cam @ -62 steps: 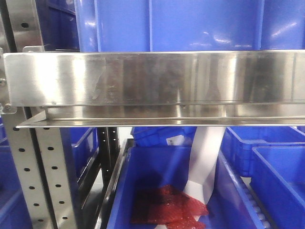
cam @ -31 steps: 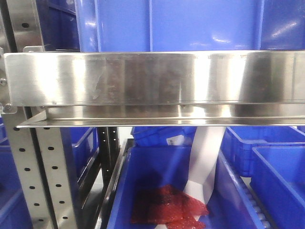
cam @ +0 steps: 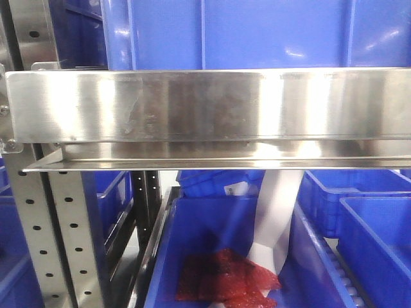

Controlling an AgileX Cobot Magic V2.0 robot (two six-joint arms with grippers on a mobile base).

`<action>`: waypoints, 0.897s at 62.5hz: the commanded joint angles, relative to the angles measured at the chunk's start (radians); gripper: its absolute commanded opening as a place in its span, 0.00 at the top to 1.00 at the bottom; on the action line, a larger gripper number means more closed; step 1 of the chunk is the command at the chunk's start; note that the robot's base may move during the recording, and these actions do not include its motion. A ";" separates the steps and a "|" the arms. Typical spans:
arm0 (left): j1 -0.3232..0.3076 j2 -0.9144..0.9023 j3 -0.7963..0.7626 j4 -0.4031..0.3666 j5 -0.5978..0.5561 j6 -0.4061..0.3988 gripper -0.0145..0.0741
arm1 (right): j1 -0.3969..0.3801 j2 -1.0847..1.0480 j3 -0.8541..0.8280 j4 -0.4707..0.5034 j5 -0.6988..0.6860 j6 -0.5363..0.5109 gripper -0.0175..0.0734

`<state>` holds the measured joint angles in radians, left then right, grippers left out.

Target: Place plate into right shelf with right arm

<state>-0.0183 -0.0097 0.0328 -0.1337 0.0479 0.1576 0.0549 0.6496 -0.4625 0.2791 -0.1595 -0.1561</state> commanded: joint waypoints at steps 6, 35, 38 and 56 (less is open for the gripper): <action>-0.002 -0.010 0.010 -0.008 -0.090 -0.007 0.98 | -0.007 -0.231 0.151 -0.002 -0.040 0.000 0.75; -0.002 -0.010 0.010 -0.008 -0.090 -0.007 0.98 | -0.007 -0.483 0.290 -0.002 -0.008 0.000 0.75; -0.002 -0.010 0.010 -0.008 -0.090 -0.007 0.98 | -0.007 -0.483 0.290 -0.002 -0.008 0.000 0.75; -0.002 -0.010 0.010 -0.008 -0.090 -0.007 0.98 | -0.007 -0.483 0.291 -0.002 -0.008 0.000 0.75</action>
<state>-0.0183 -0.0097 0.0328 -0.1337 0.0479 0.1576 0.0549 0.1593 -0.1428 0.2791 -0.0840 -0.1561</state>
